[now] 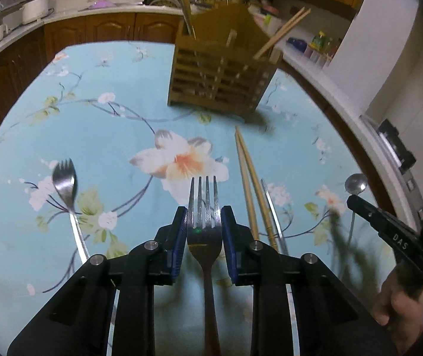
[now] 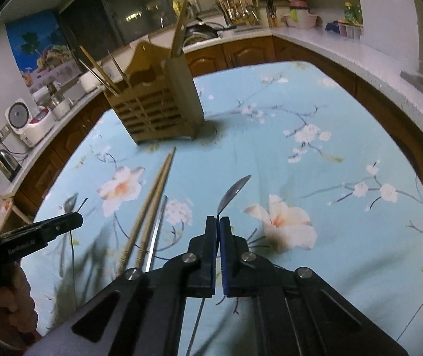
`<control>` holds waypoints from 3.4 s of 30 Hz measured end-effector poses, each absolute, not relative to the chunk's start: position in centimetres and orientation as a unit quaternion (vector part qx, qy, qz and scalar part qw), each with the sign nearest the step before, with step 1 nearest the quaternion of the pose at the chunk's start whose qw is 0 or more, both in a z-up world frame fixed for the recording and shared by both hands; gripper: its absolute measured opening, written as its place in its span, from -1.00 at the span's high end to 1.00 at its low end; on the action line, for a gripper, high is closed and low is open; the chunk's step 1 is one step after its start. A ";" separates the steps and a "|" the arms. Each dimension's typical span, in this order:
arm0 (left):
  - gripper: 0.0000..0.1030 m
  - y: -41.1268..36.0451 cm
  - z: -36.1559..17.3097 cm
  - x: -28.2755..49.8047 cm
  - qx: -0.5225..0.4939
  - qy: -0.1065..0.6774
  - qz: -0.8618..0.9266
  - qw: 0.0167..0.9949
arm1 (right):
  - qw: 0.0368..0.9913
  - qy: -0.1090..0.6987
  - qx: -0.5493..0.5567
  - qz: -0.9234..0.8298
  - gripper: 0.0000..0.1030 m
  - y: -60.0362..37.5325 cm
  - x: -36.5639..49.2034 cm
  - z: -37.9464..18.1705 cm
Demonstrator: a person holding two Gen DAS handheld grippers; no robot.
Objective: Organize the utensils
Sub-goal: 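Carry the fork and spoon upright over the holder and lower them in, then open both tools to release the fork and spoon into the holder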
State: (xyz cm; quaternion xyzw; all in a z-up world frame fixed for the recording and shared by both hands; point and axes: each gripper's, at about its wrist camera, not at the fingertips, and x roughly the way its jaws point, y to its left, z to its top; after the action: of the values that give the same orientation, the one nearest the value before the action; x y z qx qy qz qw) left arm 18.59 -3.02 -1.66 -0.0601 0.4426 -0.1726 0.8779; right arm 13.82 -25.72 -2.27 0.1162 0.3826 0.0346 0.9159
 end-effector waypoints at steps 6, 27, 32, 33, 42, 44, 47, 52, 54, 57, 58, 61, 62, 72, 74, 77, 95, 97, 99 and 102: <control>0.59 -2.0 1.0 17.6 -0.072 0.414 -0.178 0.890 | 0.927 0.354 0.115 0.042 0.96 -25.1 12.9 0.2; 0.60 -0.2 5.2 17.2 -0.090 0.358 -0.180 0.912 | 0.950 0.286 0.114 0.053 0.96 -24.9 13.3 5.4; 0.60 0.1 5.6 17.5 -0.093 0.354 -0.177 0.914 | 0.952 0.281 0.113 0.056 0.96 -24.8 13.8 5.8; 0.60 0.1 5.7 17.7 -0.093 0.353 -0.176 0.914 | 0.952 0.280 0.112 0.056 0.96 -24.7 14.0 5.8; 0.60 0.4 7.1 19.6 -0.092 0.333 -0.169 0.923 | 0.956 0.267 0.110 0.060 0.96 -24.5 15.4 7.0; 0.60 0.4 7.7 20.3 -0.091 0.326 -0.167 0.926 | 0.958 0.261 0.108 0.060 0.96 -24.5 16.0 7.4; 0.60 0.4 8.7 21.5 -0.086 0.313 -0.165 0.931 | 0.961 0.250 0.106 0.061 0.96 -24.5 17.2 8.3; 0.60 0.0 10.9 24.0 -0.078 0.286 -0.159 0.942 | 0.967 0.227 0.098 0.061 0.96 -24.3 19.5 10.0; 0.60 -0.3 11.9 25.1 -0.074 0.275 -0.158 0.946 | 0.969 0.217 0.098 0.061 0.96 -24.3 20.8 10.7; 0.60 -0.5 13.3 26.9 -0.070 0.259 -0.154 0.951 | 0.973 0.202 0.097 0.060 0.96 -24.1 22.5 11.9; 0.60 -0.6 13.6 27.5 -0.071 0.253 -0.151 0.953 | 0.974 0.197 0.095 0.059 0.96 -24.1 22.9 12.2; 0.60 -0.9 14.6 29.4 -0.081 0.239 -0.141 0.957 | 0.978 0.182 0.081 0.054 0.96 -23.5 24.3 13.4; 0.60 -0.9 14.7 30.0 -0.084 0.237 -0.138 0.958 | 0.980 0.178 0.076 0.053 0.96 -23.3 24.8 13.6; 0.60 -2.3 14.1 35.1 -0.114 0.215 -0.109 0.964 | 0.985 0.171 0.010 0.036 0.96 -20.7 28.6 13.4; 0.60 -2.6 13.1 35.5 -0.114 0.221 -0.105 0.963 | 0.984 0.177 0.007 0.036 0.96 -20.8 29.2 12.7; 0.59 -2.9 11.5 36.1 -0.112 0.231 -0.104 0.961 | 0.981 0.188 0.011 0.037 0.96 -20.9 29.8 11.5; 0.59 -4.0 5.2 36.6 -0.085 0.292 -0.125 0.944 | 0.958 0.277 0.034 0.064 0.96 -21.0 32.9 6.0; 0.59 -4.1 5.1 36.6 -0.084 0.294 -0.128 0.944 | 0.955 0.286 0.041 0.068 0.96 -21.1 33.1 5.5; 0.59 -4.1 5.1 36.7 -0.082 0.294 -0.128 0.944 | 0.953 0.290 0.043 0.071 0.96 -21.1 33.2 5.1; 0.59 -4.1 5.1 36.8 -0.084 0.295 -0.129 0.943 | 0.953 0.293 0.044 0.072 0.96 -21.1 33.2 5.0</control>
State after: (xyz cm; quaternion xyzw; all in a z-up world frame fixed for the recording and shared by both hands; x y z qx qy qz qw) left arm 36.76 -4.11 5.13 -0.0841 0.2954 -0.1285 0.9430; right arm 33.23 -21.06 5.01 0.0438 0.2925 0.0716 0.9526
